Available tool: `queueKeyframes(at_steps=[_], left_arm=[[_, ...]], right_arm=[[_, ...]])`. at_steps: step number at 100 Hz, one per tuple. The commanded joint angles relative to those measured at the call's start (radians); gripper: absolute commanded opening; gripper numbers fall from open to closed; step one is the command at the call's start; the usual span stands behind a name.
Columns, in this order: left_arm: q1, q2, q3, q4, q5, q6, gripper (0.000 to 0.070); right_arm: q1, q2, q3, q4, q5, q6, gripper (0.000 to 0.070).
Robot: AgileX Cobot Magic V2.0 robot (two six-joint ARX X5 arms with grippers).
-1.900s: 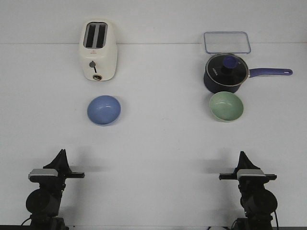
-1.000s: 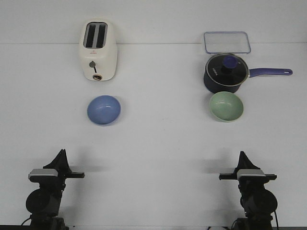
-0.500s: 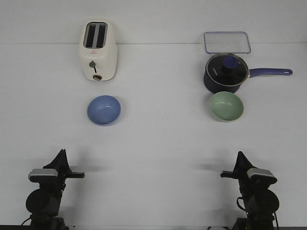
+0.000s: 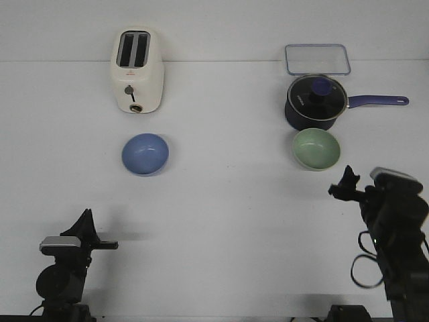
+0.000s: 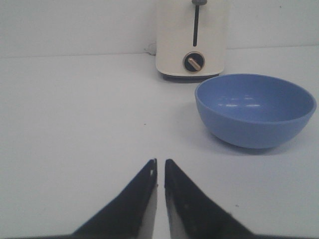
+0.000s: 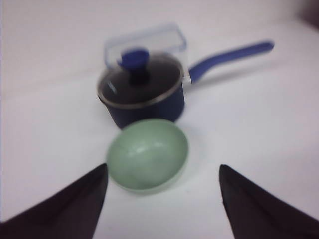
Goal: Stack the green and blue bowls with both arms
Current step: 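Reach the right gripper forward to the rim of the pale green bowl, then grasp the green bowl rim and drag it toward the table center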
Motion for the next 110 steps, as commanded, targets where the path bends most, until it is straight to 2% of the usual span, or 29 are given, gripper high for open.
queueKeyframes(at_steps=[1,13,31,46,60,71,75,89,104,110], left_arm=[[0.0,-0.002,-0.02,0.011,0.003,-0.002,0.0015],[0.0,-0.002,-0.02,0.011,0.003,-0.002,0.0015],[0.0,-0.002,-0.02,0.011,0.003,-0.002,0.0015],[0.0,-0.002,-0.02,0.011,0.003,-0.002,0.0015],[0.0,-0.002,-0.02,0.011,0.003,-0.002,0.0015],[0.0,-0.002,-0.02,0.011,0.003,-0.002,0.0015],[0.0,-0.002,-0.02,0.01,0.003,-0.002,0.0015],[0.0,-0.002,-0.02,0.011,0.003,-0.002,0.0015],[0.0,-0.002,-0.02,0.011,0.003,-0.002,0.0015],[0.0,-0.002,-0.02,0.011,0.003,-0.002,0.0015]], right_arm=[[-0.003,0.149,0.055,-0.009,0.003,-0.046,0.0477],[-0.029,0.369,0.143,-0.011,0.002,-0.058,0.0477],[-0.077,0.647,0.259,-0.01,-0.043,-0.059,0.0477],[-0.112,0.8,0.32,0.02,-0.098,-0.056,0.0474],[-0.119,0.885,0.332,0.062,-0.138,-0.037,0.0442],[-0.119,0.92,0.332,0.078,-0.137,-0.034,0.0341],[-0.119,0.93,0.332,0.084,-0.137,-0.032,0.0281],[-0.119,0.932,0.332,0.097,-0.136,-0.024,0.0],[-0.122,0.898,0.332,0.071,-0.139,-0.025,0.0],[-0.129,0.869,0.332,0.047,-0.164,-0.025,0.0]])
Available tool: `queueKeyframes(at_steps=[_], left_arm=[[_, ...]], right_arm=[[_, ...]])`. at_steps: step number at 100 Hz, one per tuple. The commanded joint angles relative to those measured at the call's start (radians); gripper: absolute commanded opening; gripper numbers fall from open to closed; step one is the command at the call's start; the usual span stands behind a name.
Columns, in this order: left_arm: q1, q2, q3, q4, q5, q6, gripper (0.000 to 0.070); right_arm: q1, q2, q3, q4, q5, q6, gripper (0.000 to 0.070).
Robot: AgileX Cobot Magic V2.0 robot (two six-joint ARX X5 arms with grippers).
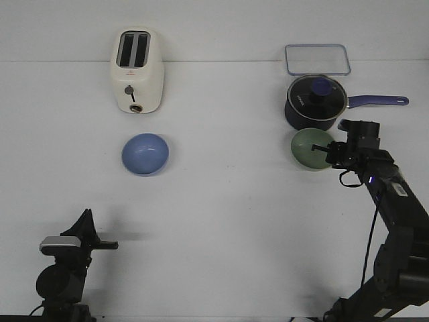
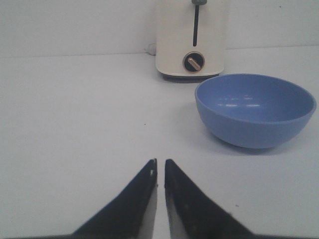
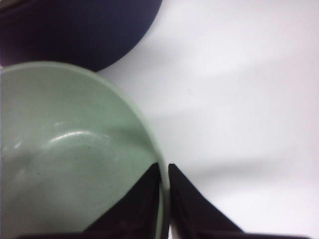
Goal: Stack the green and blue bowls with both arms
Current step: 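Grasp the green bowl rim and drag it toward the table center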
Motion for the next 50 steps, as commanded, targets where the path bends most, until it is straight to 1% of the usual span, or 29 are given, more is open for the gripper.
queueKeyframes(at_steps=[1,5,11,22,35,50], left_arm=[[0.0,-0.002,-0.02,0.011,0.003,-0.002,0.0015],[0.0,-0.002,-0.02,0.011,0.003,-0.002,0.0015],[0.0,-0.002,-0.02,0.011,0.003,-0.002,0.0015],[0.0,-0.002,-0.02,0.011,0.003,-0.002,0.0015],[0.0,-0.002,-0.02,0.011,0.003,-0.002,0.0015],[0.0,-0.002,-0.02,0.011,0.003,-0.002,0.0015]], right_arm=[[-0.008,-0.04,0.022,-0.021,-0.028,0.008,0.0],[-0.009,-0.063,0.022,-0.033,-0.051,0.007,0.0],[-0.009,-0.121,0.022,-0.067,-0.107,-0.001,0.0],[0.004,-0.245,0.013,-0.132,-0.159,-0.001,0.0],[0.086,-0.416,-0.044,-0.153,-0.167,0.006,0.0],[0.246,-0.541,-0.138,-0.159,-0.167,0.04,0.0]])
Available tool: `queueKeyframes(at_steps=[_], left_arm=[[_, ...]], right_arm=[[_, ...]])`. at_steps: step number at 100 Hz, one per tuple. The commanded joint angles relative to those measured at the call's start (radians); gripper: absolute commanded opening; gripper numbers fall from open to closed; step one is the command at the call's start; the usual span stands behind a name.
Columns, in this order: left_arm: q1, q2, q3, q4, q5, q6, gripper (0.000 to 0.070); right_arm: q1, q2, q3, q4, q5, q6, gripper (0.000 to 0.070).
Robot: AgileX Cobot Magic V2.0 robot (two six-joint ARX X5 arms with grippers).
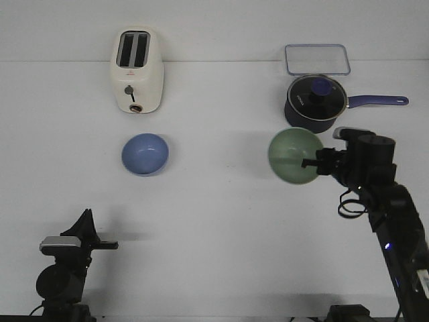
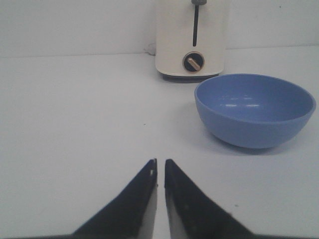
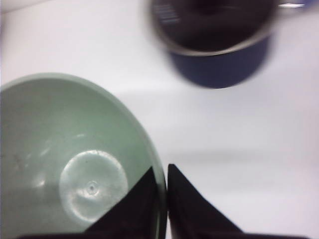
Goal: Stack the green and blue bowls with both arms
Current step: 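Grasp the green bowl rim and drag it toward the table center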
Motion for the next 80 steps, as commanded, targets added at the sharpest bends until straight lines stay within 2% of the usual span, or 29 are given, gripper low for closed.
queueKeyframes(at_steps=[1,20,35,73,77,80], left_arm=[[0.0,-0.002,-0.02,0.011,0.003,-0.002,0.0015],[0.0,-0.002,-0.02,0.011,0.003,-0.002,0.0015],[0.0,-0.002,-0.02,0.011,0.003,-0.002,0.0014],[0.0,-0.002,-0.02,0.011,0.002,-0.002,0.0015],[0.0,-0.002,-0.02,0.011,0.003,-0.002,0.0015],[0.0,-0.002,-0.02,0.011,0.003,-0.002,0.0015]], right_arm=[[0.071,-0.008,-0.034,-0.009,-0.005,0.034,0.0],[0.321,-0.024,-0.162,0.046,0.058,0.121,0.0],[0.471,0.008,-0.279,0.176,0.095,0.212,0.0],[0.576,0.135,-0.311,0.2,0.166,0.231,0.0001],[0.577,0.135,-0.311,0.199,0.167,0.229,0.0032],[0.577,0.135,-0.311,0.199,0.167,0.227,0.0086]])
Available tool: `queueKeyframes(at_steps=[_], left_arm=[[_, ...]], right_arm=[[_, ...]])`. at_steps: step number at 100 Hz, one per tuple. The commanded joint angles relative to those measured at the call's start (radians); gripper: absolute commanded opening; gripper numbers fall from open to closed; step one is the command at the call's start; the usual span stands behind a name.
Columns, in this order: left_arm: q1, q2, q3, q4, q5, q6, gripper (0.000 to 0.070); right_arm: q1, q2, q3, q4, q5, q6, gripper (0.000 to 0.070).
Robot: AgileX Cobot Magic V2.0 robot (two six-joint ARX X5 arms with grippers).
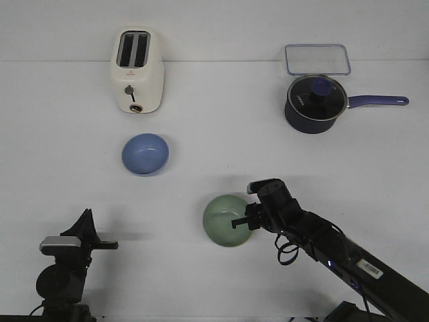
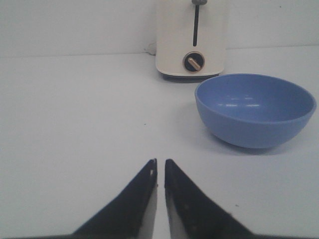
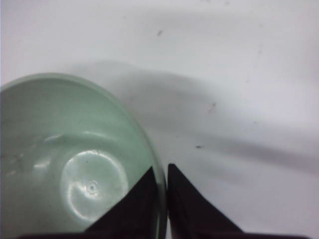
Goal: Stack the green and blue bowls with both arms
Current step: 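Grasp the green bowl rim and drag it toward the table center, then release the green bowl and pull the right gripper back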
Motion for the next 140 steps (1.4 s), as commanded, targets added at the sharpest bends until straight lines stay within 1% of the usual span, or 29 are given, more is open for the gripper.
queueKeyframes(at_steps=[1,9,12,15,27,39,47,54,62,69,76,85,92,105,116,126,133,140], left_arm=[[0.0,-0.002,-0.02,0.011,0.003,-0.002,0.0015],[0.0,-0.002,-0.02,0.011,0.003,-0.002,0.0015],[0.0,-0.002,-0.02,0.011,0.003,-0.002,0.0015],[0.0,-0.002,-0.02,0.011,0.003,-0.002,0.0015],[0.0,-0.002,-0.02,0.011,0.003,-0.002,0.0015],[0.0,-0.002,-0.02,0.011,0.003,-0.002,0.0015],[0.0,-0.002,-0.02,0.011,0.003,-0.002,0.0015],[0.0,-0.002,-0.02,0.011,0.003,-0.002,0.0015],[0.0,-0.002,-0.02,0.011,0.003,-0.002,0.0015],[0.0,-0.002,-0.02,0.011,0.003,-0.002,0.0015],[0.0,-0.002,-0.02,0.011,0.003,-0.002,0.0015],[0.0,-0.002,-0.02,0.011,0.004,-0.006,0.0015],[0.0,-0.002,-0.02,0.01,0.008,-0.072,0.0015],[0.0,-0.002,-0.02,0.01,0.013,-0.239,0.0015],[0.0,-0.002,-0.02,0.016,0.018,-0.297,0.0014],[0.0,-0.002,-0.01,0.03,0.022,-0.382,0.001],[0.0,0.001,0.045,0.003,0.034,-0.424,0.0011],[0.0,0.029,0.12,-0.027,0.026,-0.436,0.0011]], right_arm=[[0.008,0.018,0.01,0.011,0.003,0.013,0.0107],[0.008,0.016,0.01,0.011,0.003,0.012,0.0302],[0.008,0.016,0.01,0.01,0.003,0.011,0.035],[0.008,0.015,0.01,0.01,0.003,0.01,0.0369],[0.007,-0.021,0.017,0.013,0.002,-0.011,0.037],[0.007,-0.136,0.018,0.013,0.023,-0.053,0.037],[0.009,-0.262,0.018,-0.007,0.072,-0.106,0.0369],[0.019,-0.376,0.013,-0.028,0.14,-0.148,0.0369],[0.039,-0.511,-0.009,-0.041,0.22,-0.169,0.0369],[0.057,-0.626,-0.042,-0.042,0.266,-0.173,0.0369],[0.073,-0.727,-0.082,-0.041,0.291,-0.174,0.0369],[0.085,-0.835,-0.137,-0.045,0.293,-0.179,0.0369],[0.085,-0.897,-0.174,-0.065,0.293,-0.179,0.0369],[0.085,-0.961,-0.208,-0.111,0.294,-0.177,0.0369],[0.085,-0.966,-0.209,-0.119,0.294,-0.175,0.0369],[0.085,-0.966,-0.209,-0.116,0.294,-0.175,0.0369],[0.085,-0.966,-0.209,-0.115,0.294,-0.175,0.0369],[0.085,-0.966,-0.209,-0.115,0.294,-0.175,0.0369]])
